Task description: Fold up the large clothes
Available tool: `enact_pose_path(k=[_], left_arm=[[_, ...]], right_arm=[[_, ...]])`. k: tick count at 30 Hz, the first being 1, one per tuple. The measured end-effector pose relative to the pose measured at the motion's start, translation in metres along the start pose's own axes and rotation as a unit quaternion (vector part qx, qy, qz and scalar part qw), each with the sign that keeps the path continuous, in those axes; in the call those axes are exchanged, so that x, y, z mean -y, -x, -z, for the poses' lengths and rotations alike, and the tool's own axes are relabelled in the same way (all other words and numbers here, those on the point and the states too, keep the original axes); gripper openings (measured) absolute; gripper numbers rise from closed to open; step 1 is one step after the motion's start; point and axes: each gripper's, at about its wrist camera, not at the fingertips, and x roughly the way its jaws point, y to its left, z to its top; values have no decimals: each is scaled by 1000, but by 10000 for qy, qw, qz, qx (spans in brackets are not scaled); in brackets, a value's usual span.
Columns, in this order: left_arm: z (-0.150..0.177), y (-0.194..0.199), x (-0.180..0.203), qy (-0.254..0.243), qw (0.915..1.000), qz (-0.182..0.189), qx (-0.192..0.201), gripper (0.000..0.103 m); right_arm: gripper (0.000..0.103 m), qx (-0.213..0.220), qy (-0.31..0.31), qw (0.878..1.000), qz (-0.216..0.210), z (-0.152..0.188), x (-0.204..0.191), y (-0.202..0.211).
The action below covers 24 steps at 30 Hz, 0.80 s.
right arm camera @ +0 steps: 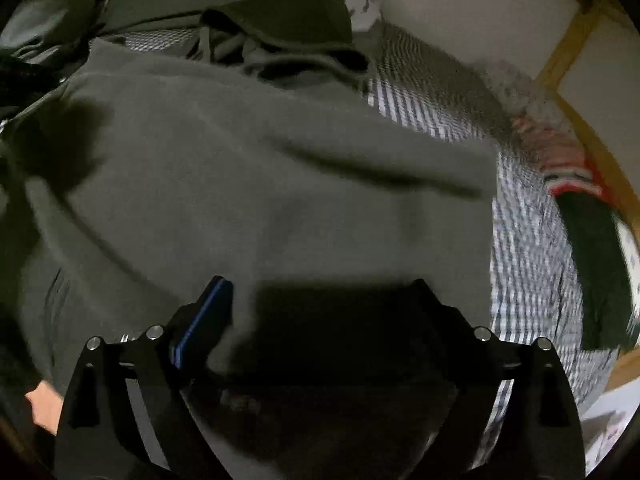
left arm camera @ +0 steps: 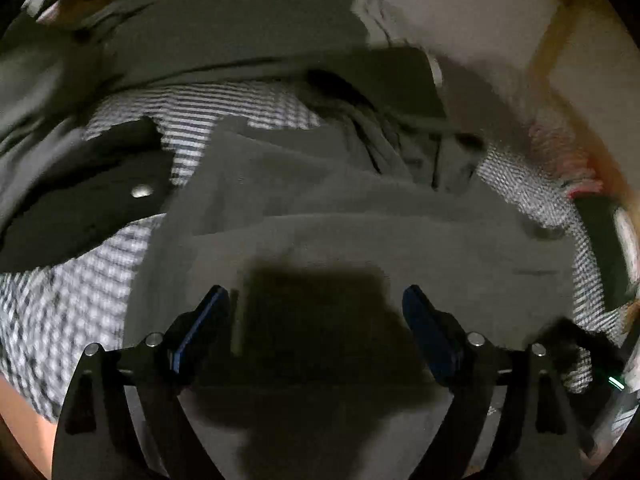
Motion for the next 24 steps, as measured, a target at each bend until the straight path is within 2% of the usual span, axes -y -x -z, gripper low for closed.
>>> enact_pose_path(k=[2, 3, 4, 6, 8, 9, 10, 11, 14, 17, 20, 21, 22, 24], left_arm=[[1, -34, 13, -157, 9985, -484, -182, 88], [4, -46, 15, -206, 9972, -643, -308, 93], [10, -56, 20, -444, 9955, -821, -151, 97], [24, -55, 25, -724, 9918, -997, 352, 98], [31, -50, 20, -714, 9917, -881, 609, 98], [36, -48, 16, -767, 9907, -812, 776, 98], [39, -47, 14, -794, 9898, -792, 881, 98], [41, -50, 14, -819, 9883, -799, 1007, 98], [45, -54, 18, -890, 9844, -904, 1221, 98], [44, -52, 20, -878, 9853, -886, 1168, 98], [43, -52, 24, -886, 9850, -906, 1174, 98], [43, -53, 24, -887, 9850, -904, 1176, 98], [43, -53, 24, -888, 9850, -904, 1170, 98], [43, -53, 24, -888, 9850, -905, 1169, 98]], right_arm=[[91, -378, -93, 9990, -221, 14, 2, -5], [91, -282, -130, 9992, -259, 16, 4, -2], [91, -178, -133, 9993, -290, 18, 5, 3], [91, -86, -124, 9985, -525, 15, 6, 13], [91, 248, -252, 9951, -923, 5, 9, 28], [92, 539, -408, 9932, -944, -4, 11, 37], [93, 703, -535, 9928, -803, -13, 12, 38], [94, 669, -594, 9937, -672, -19, 12, 34], [95, -386, -618, 9965, -408, -27, 3, -26], [96, -133, -503, 9985, -151, -21, -8, -23], [96, -151, -817, 9960, -340, -15, -2, -15], [96, 104, -860, 9953, -443, -15, 3, -6], [96, 458, -821, 9953, -222, -17, 6, 4], [97, 624, -920, 9936, 194, -32, 18, 5]])
